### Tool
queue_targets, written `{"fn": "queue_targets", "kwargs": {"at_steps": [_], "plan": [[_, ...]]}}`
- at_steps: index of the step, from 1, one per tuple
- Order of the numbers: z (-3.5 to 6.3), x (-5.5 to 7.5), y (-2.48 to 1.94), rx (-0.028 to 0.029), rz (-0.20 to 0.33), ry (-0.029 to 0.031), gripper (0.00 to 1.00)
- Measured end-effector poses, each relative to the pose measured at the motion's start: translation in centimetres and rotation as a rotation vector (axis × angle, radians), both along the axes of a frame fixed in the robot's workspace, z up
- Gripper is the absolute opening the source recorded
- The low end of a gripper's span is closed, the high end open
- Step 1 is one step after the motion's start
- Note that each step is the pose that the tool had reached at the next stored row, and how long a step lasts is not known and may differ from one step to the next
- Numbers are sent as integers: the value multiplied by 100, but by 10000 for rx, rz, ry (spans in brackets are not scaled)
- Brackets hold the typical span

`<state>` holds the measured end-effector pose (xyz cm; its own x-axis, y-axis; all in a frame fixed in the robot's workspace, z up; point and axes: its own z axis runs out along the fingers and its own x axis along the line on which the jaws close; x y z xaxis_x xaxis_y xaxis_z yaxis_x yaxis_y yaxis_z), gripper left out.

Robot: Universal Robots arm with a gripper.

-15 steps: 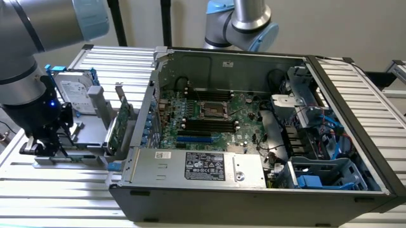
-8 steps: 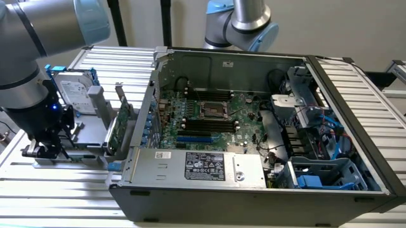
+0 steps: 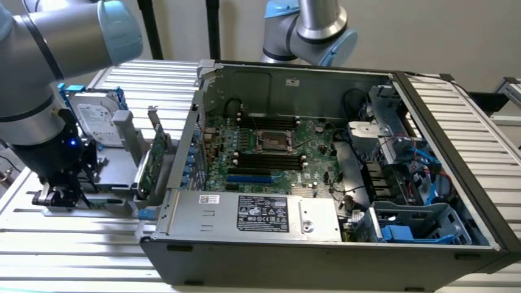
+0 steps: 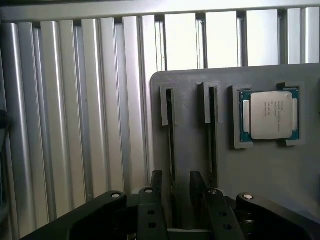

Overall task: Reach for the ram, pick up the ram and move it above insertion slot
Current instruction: 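Pick up the ram and move it above insertion slot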

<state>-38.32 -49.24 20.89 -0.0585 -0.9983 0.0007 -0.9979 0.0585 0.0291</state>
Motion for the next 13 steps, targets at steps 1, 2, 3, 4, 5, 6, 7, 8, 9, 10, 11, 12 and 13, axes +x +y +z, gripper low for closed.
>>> {"fn": "queue_targets", "kwargs": {"at_steps": [1,2,3,4,5,6,7,8,9,10,11,12,13], "plan": [[-12,-1,0,0,0,0,36],[-24,-2,1,0,-1,0,36],[-35,-2,1,0,-1,0,36],[-46,-4,2,-1,0,1,36],[-57,-4,3,0,0,1,36],[-68,-5,3,0,0,0,36],[-77,-6,4,0,0,0,36],[-85,-7,5,0,0,0,36],[-90,-8,5,-1,0,1,36],[-92,-9,5,-2,0,3,36],[-95,-9,6,-2,0,3,36],[-98,-10,6,-2,0,2,36],[-103,-10,6,-1,0,0,36]]}}
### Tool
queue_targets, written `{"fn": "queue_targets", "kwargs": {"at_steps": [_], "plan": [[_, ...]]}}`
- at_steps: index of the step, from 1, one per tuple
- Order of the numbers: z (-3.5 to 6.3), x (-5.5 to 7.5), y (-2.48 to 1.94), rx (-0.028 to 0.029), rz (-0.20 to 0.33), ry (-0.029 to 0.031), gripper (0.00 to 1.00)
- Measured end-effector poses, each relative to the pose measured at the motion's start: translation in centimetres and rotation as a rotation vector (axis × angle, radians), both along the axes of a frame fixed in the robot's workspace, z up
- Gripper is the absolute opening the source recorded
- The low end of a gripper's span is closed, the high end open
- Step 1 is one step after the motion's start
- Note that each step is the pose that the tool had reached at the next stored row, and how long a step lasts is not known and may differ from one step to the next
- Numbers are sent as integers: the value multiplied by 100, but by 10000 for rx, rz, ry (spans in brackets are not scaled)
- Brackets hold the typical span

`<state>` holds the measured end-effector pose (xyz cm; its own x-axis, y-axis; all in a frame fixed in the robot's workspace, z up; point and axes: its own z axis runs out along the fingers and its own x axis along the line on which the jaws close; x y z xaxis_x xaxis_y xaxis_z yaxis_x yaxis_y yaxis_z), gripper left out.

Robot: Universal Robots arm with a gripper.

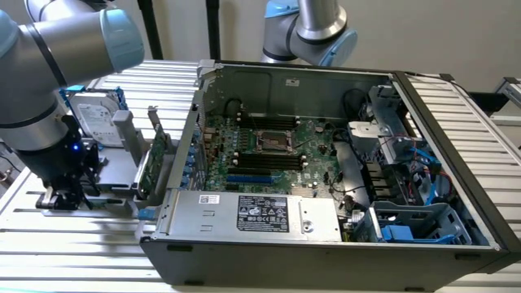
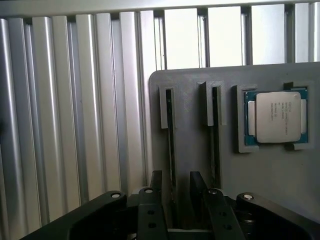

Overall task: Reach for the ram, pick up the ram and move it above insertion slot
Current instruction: 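Pick up the ram and move it above insertion slot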

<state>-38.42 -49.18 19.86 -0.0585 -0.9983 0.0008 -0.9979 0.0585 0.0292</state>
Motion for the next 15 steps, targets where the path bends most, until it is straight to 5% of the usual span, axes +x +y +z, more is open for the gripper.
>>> {"fn": "queue_targets", "kwargs": {"at_steps": [10,12,15], "plan": [[-34,-11,8,-3,0,1,34],[-35,-12,7,-9,0,2,22],[-36,-13,8,-7,0,0,15]]}}
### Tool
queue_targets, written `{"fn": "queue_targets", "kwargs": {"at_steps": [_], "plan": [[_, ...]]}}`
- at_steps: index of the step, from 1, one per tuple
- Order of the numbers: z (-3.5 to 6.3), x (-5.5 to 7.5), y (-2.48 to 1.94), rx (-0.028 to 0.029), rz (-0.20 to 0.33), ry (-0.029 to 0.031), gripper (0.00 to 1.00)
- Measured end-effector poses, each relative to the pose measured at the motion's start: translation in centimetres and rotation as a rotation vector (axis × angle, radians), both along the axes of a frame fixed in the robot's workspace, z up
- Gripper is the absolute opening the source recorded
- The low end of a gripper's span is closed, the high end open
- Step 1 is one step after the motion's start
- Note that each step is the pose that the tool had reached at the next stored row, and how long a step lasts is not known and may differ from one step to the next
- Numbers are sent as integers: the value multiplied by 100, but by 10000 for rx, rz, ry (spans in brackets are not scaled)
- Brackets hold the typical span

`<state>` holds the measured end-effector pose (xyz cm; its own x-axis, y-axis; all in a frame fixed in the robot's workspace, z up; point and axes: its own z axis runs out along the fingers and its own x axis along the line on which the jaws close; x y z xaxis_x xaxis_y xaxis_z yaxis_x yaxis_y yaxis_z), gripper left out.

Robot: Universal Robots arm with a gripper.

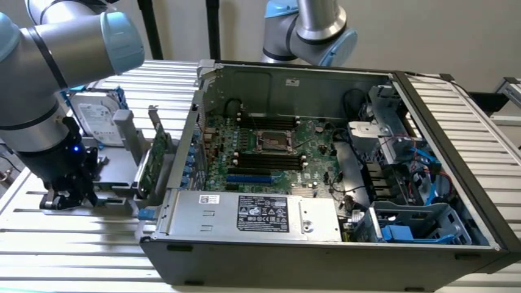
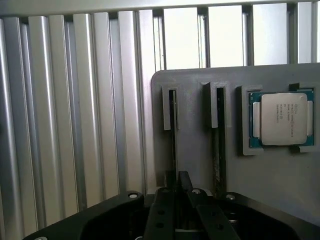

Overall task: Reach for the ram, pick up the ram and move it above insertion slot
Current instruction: 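Pick up the ram and move it above insertion slot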

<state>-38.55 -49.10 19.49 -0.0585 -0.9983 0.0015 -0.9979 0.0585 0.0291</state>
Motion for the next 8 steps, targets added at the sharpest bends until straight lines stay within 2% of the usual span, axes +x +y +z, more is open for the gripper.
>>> {"fn": "queue_targets", "kwargs": {"at_steps": [8], "plan": [[0,0,0,-1,-7,1,14]]}}
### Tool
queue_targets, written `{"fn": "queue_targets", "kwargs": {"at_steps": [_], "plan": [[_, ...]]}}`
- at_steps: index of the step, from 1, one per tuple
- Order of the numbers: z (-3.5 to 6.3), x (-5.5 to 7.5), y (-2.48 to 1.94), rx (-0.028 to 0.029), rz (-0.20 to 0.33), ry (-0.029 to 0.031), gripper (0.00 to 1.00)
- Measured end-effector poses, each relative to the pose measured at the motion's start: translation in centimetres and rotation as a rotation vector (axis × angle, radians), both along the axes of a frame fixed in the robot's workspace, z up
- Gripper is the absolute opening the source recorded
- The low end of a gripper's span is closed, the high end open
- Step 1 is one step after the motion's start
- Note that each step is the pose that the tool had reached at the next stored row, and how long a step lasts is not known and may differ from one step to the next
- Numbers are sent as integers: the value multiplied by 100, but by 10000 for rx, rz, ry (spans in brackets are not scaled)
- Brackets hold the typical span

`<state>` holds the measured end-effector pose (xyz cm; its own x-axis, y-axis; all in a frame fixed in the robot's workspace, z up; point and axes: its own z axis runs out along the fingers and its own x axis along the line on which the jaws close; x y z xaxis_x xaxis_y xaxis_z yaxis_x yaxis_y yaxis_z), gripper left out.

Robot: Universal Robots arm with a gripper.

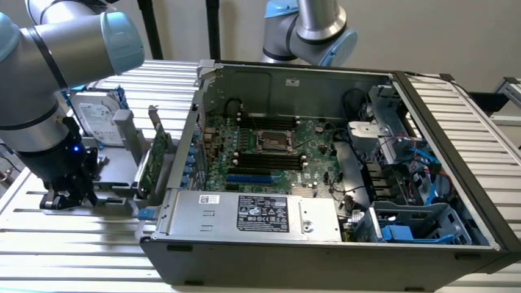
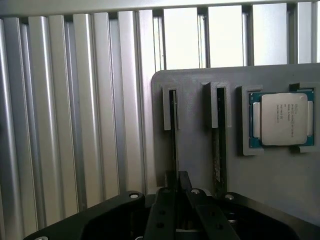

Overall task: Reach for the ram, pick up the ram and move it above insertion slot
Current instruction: 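Pick up the ram and move it above insertion slot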

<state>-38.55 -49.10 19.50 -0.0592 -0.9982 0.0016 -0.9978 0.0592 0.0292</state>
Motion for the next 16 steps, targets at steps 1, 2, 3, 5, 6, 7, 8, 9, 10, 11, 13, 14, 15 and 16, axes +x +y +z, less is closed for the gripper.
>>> {"fn": "queue_targets", "kwargs": {"at_steps": [1,2,3,5,6,7,8,9,10,11,13,14,15,16], "plan": [[0,0,0,1,0,0,14],[0,0,1,8,-1,-2,14],[0,0,0,15,-1,-1,14],[0,0,0,28,-1,0,14],[0,0,-1,31,0,0,14],[0,0,-1,34,0,0,14],[0,0,-1,36,0,-1,14],[0,0,-1,38,0,0,14],[0,0,0,40,0,-1,14],[0,0,-1,40,0,-1,14],[0,0,-1,42,0,-2,14],[1,0,-1,43,0,-3,14],[5,0,-1,42,0,-2,14],[9,0,-1,41,2,0,14]]}}
